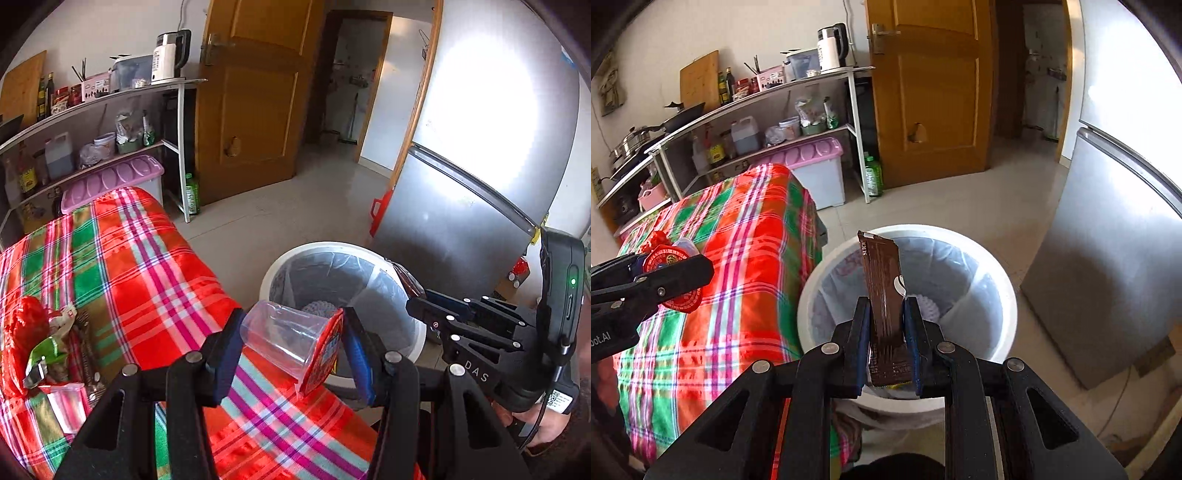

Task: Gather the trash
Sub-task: 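Carry the brown wrapper and clear cup over the white bin with both tools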

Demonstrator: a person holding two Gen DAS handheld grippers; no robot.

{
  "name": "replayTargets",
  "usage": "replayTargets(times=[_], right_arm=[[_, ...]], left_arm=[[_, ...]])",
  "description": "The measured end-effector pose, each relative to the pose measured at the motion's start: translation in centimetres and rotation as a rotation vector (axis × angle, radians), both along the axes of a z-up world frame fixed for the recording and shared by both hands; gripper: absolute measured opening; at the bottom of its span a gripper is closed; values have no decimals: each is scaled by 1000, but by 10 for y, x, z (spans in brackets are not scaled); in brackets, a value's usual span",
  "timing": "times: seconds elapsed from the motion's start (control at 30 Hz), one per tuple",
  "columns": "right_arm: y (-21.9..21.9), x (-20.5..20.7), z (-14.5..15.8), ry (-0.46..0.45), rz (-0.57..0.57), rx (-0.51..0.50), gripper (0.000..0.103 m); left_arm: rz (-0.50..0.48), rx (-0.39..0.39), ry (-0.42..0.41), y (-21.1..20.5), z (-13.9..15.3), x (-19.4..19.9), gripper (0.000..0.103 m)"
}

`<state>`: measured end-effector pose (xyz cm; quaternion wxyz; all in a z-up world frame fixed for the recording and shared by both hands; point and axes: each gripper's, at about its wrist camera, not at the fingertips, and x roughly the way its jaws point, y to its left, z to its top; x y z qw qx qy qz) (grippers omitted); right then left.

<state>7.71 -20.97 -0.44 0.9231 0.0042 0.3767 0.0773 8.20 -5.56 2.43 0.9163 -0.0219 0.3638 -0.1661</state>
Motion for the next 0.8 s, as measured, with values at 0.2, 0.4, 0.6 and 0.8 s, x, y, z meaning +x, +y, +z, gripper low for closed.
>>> replayTargets(times=[0.2, 0.4, 0.6, 0.8], right_arm=[[-23, 10, -14, 40, -43, -6, 19], [-40, 21, -30, 87, -63, -9, 19], [-50, 35, -48, 135, -71, -14, 20], [-50, 45, -58, 162, -66, -12, 22]], left_arm=[[-33, 21, 11, -28, -10, 16, 54], [-60, 42, 60, -49, -26, 34, 54], [-70, 59, 125, -62, -44, 50, 54], [-62, 75, 155, -66, -53, 57, 61]])
